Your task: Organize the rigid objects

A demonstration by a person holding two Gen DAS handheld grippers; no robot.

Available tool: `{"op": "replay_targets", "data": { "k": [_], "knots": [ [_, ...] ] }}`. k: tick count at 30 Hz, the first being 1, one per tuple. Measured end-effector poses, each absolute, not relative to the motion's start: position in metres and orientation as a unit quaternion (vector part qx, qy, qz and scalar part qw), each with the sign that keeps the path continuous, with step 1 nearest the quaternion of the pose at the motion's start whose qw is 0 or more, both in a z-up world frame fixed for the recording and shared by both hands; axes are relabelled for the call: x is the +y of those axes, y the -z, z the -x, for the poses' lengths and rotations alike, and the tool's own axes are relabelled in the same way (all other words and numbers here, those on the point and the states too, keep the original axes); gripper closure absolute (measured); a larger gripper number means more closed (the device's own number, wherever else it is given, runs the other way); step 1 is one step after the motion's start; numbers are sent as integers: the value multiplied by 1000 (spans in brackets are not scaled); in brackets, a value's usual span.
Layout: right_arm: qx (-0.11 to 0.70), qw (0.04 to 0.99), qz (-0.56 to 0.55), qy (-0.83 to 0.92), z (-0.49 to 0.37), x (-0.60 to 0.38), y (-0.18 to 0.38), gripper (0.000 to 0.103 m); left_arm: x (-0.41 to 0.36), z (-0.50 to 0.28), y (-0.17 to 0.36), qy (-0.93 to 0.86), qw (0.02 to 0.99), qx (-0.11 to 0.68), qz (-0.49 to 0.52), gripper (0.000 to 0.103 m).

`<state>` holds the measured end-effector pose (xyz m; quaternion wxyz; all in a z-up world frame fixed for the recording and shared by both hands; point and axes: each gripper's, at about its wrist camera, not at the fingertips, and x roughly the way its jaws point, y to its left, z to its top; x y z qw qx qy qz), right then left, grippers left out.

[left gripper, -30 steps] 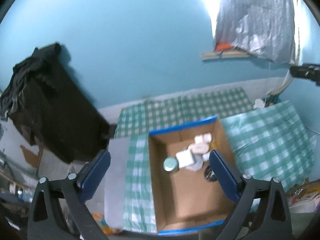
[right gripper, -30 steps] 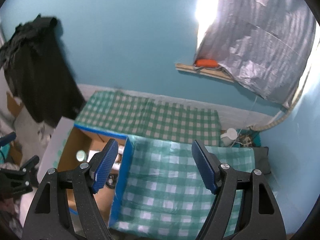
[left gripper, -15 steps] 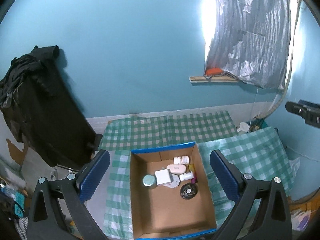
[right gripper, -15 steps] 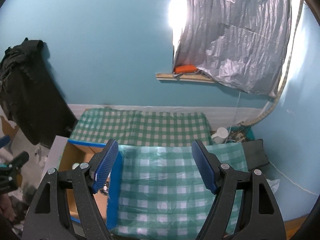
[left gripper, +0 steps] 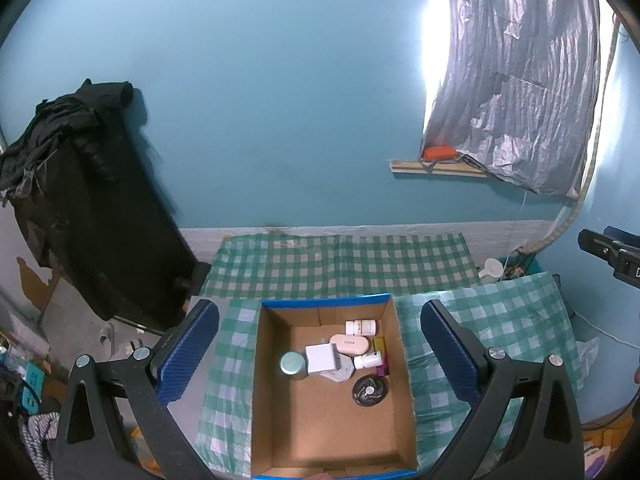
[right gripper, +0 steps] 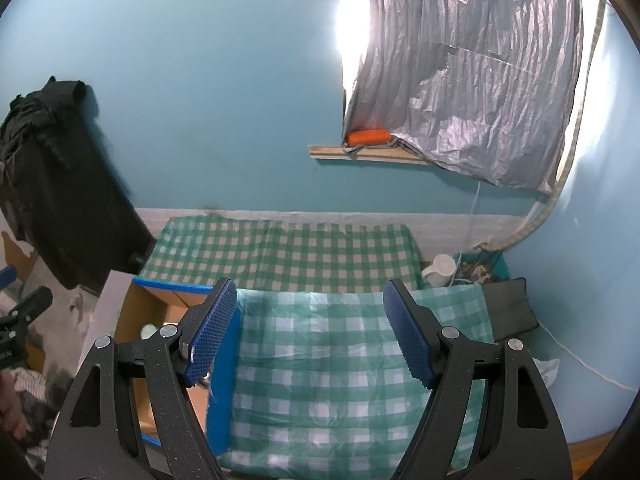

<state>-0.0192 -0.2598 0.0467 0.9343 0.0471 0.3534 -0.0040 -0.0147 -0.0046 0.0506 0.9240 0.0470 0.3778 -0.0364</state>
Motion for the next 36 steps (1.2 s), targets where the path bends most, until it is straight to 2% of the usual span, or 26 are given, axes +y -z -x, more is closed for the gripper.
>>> {"op": "replay_targets", "data": {
  "k": [36],
  "knots": [
    [356, 933, -53, -5, 1, -269, -40, 27, -24, 10, -46, 28, 920, 386, -60, 1]
  ]
}}
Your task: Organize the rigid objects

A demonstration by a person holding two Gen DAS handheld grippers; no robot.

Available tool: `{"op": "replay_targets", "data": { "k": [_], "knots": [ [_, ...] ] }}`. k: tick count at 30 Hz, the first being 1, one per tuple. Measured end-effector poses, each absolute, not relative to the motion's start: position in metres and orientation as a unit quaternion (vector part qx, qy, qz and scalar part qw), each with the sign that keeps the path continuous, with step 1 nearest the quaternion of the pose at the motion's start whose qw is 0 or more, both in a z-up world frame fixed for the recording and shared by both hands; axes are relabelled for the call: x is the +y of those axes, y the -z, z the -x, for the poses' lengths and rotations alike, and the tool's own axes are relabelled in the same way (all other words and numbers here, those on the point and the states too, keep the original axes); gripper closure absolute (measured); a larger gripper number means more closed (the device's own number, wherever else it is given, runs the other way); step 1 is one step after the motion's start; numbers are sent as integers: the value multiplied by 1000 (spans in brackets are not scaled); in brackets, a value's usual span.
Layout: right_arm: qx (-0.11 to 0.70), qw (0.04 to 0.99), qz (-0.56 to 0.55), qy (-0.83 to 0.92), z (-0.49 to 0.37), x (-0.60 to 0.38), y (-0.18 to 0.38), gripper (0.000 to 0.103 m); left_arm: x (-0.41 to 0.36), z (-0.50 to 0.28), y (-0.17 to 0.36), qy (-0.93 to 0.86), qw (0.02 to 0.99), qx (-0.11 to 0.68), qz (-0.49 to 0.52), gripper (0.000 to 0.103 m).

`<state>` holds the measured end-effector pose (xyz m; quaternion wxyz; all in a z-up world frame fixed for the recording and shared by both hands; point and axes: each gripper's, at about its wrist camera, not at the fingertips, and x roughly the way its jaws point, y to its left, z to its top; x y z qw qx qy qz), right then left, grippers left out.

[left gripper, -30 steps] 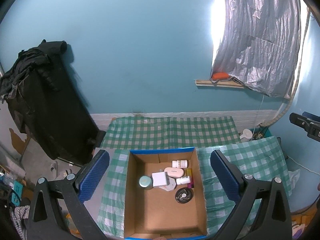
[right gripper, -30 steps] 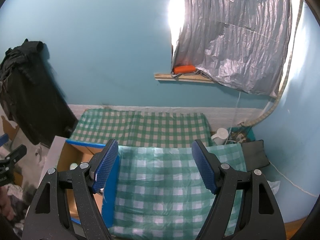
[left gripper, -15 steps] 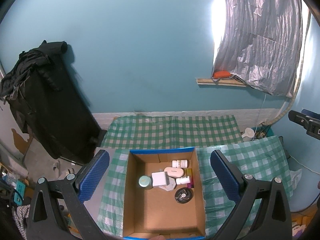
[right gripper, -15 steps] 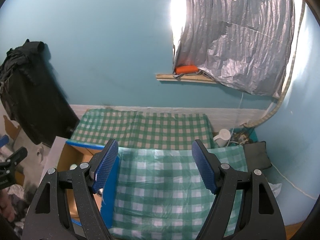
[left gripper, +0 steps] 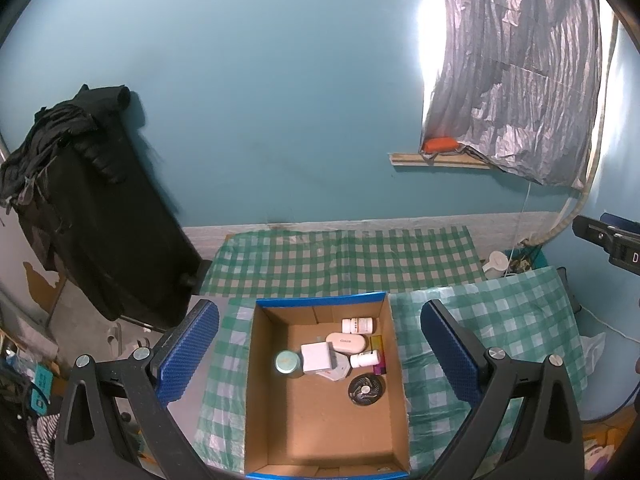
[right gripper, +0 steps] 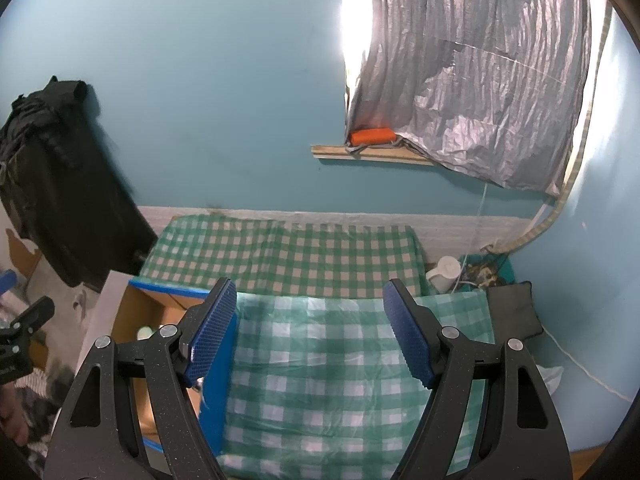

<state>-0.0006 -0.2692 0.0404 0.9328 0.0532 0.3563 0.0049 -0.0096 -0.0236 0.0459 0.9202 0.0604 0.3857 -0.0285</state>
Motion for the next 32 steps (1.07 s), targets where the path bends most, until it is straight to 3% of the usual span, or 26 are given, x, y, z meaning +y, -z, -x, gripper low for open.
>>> {"op": "replay_targets", "data": {
  "k": [32],
  "knots": [
    [362, 931, -50, -3, 2, -273, -38, 27, -25, 12, -47, 27, 919, 388, -68, 1]
  ]
}}
